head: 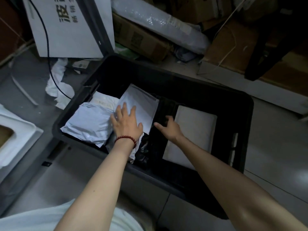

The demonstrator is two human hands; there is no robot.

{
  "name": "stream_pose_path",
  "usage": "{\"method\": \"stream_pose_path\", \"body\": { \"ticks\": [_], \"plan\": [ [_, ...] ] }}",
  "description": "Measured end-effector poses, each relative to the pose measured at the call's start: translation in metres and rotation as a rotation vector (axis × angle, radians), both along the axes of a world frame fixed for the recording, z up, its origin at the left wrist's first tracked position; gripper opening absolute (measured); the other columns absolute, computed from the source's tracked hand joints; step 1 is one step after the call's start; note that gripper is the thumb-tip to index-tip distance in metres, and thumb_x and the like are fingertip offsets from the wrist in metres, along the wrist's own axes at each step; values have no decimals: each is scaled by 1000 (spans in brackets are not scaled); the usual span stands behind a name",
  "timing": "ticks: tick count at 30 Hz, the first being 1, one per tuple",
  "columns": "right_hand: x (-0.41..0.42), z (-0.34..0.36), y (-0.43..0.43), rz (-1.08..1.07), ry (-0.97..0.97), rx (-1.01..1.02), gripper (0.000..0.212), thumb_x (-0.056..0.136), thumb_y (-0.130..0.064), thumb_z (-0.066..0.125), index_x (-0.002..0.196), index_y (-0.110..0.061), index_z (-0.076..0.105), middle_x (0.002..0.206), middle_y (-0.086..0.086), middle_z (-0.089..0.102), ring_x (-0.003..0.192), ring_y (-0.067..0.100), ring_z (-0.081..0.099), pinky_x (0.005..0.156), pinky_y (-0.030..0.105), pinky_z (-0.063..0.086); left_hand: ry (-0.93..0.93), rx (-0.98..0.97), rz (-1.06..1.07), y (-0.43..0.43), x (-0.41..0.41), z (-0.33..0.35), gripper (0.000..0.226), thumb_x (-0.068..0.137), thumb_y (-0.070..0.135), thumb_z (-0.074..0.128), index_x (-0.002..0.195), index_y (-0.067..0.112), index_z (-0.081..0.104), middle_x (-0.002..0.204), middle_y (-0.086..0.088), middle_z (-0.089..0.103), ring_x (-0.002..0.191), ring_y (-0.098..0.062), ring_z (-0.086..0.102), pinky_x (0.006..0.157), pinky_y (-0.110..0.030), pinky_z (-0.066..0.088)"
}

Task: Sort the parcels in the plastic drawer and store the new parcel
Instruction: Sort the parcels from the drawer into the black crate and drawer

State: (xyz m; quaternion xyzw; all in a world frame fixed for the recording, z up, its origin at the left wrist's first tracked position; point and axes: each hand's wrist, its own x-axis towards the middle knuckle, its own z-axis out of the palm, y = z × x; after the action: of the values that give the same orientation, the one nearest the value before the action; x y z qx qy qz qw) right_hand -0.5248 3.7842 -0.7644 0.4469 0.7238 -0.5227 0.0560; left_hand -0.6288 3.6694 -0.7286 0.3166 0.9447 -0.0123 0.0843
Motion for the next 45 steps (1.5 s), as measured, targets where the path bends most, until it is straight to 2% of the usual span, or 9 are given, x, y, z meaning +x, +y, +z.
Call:
{"method": "stream_pose_path", "body": {
  "ticks": [4, 13, 16, 20, 25, 29, 36, 40, 45],
  "plan": [
    [-27, -6, -12, -46, 17, -142, 79, 92, -45, 58, 152, -15, 16, 145, 14, 44, 129, 32, 47, 97, 32, 40, -84, 64, 122, -6, -28, 2, 76, 92, 44, 53, 153, 23, 13, 160, -16, -1, 147, -29, -4, 116, -52, 3],
    [-47, -14, -3, -180, 64, -164, 87, 86, -35, 71, 151, -14, 18, 136, 8, 55, 127, 28, 50, 106, 41, 41, -142, 172, 136, 6, -37, -3, 66, 90, 42, 57, 146, 19, 33, 145, -9, 34, 133, -29, 33, 105, -45, 27],
    [-49, -13, -8, -207, 78, -246, 95, 84, -34, 73, 152, -12, 12, 148, 12, 41, 133, 31, 43, 107, 39, 40, -225, 454, 265, 9, -35, -2, 41, 92, 20, 60, 130, 8, 52, 134, -11, 42, 116, -27, 51, 94, -21, 36],
    [-44, -17, -12, -294, 121, -379, 94, 86, -26, 72, 152, -10, 8, 146, 15, 44, 130, 29, 47, 98, 34, 41, -278, 620, 345, 6, -38, 0, 27, 90, -3, 57, 116, 6, 62, 124, -13, 55, 113, -20, 52, 86, 1, 19],
    [-35, -15, -14, -466, 260, -397, 89, 86, -21, 72, 152, -12, 14, 144, 14, 46, 129, 26, 48, 96, 29, 41, -396, 702, 313, 6, -32, 9, 38, 92, -4, 53, 127, 10, 56, 131, -5, 58, 127, -21, 49, 102, -16, 29],
    [-18, -6, -9, -532, 289, -147, 84, 84, -20, 74, 150, -16, 23, 144, 9, 42, 130, 25, 45, 106, 33, 38, -437, 708, 243, 14, -6, 9, 53, 87, 0, 60, 136, 12, 42, 130, -12, 56, 120, -28, 53, 98, -27, 38],
    [54, -9, 14, -594, -9, 220, 79, 88, -18, 67, 152, -23, 21, 144, 14, 30, 128, 31, 40, 105, 34, 35, -718, 289, -85, 33, 49, -20, 78, 88, 24, 64, 151, 18, 18, 144, -15, 42, 132, -33, 41, 106, -38, 36],
    [86, -6, 21, -520, -50, 335, 73, 94, -20, 59, 153, -19, 17, 156, 9, 21, 139, 27, 30, 116, 42, 27, -339, -2, -360, 35, 56, -14, 70, 93, 36, 53, 152, 23, 18, 156, 0, 26, 145, -22, 17, 116, -44, 15],
    [66, 22, 11, -142, -56, 519, 58, 88, -29, 66, 136, -5, 46, 137, 14, 50, 126, 29, 47, 106, 32, 35, -54, 96, -164, 18, 25, 23, 54, 94, 43, 47, 143, 23, 37, 141, 2, 47, 129, -22, 38, 103, -41, 28]
  ]
}}
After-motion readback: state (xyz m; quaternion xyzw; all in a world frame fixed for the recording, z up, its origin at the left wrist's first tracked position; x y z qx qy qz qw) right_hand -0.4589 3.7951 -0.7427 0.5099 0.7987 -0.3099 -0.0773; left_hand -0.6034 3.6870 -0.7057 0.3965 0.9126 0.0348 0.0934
